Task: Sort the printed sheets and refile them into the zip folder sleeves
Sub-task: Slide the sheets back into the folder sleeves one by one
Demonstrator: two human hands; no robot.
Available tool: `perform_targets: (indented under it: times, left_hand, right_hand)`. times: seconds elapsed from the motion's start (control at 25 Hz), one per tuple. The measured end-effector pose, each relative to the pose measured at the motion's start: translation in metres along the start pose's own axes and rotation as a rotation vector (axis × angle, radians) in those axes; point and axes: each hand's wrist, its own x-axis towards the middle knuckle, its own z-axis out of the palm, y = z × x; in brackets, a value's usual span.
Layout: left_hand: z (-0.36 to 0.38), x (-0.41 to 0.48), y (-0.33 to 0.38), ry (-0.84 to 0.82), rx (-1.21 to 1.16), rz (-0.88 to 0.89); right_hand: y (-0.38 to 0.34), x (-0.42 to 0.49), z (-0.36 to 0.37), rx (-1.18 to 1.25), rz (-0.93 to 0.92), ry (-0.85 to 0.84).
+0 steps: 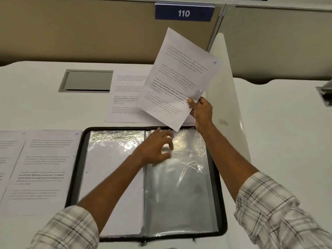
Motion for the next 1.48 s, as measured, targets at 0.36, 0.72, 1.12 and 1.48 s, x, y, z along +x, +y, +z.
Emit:
perform_targets:
  times: [0.36,0.72,1.12,1.48]
  left_hand:
    - [-0.013,0.007,0.016,0.273,-0.17,-0.104]
    - [-0.028,0.017,-0.003,0.113,-0.094,-0.286]
    - [-0.049,0.013,-0.027,0.083,-0.131,-0.421]
    - [-0.052,0.013,-0.026,0.052,-0.175,-0.416]
  right_hand:
    - [0.005,-0.006,-0.012,-0.114,-0.027,-0.109]
    - [0.002,-0.002,-0.033,-0.36,-0.138,-0.11]
    - [-0.005,-0.002,-0.041,-0.36,-0.138,-0.116]
    - [-0.006,-0.003,-0.038,-0.339,-0.175,-0.14]
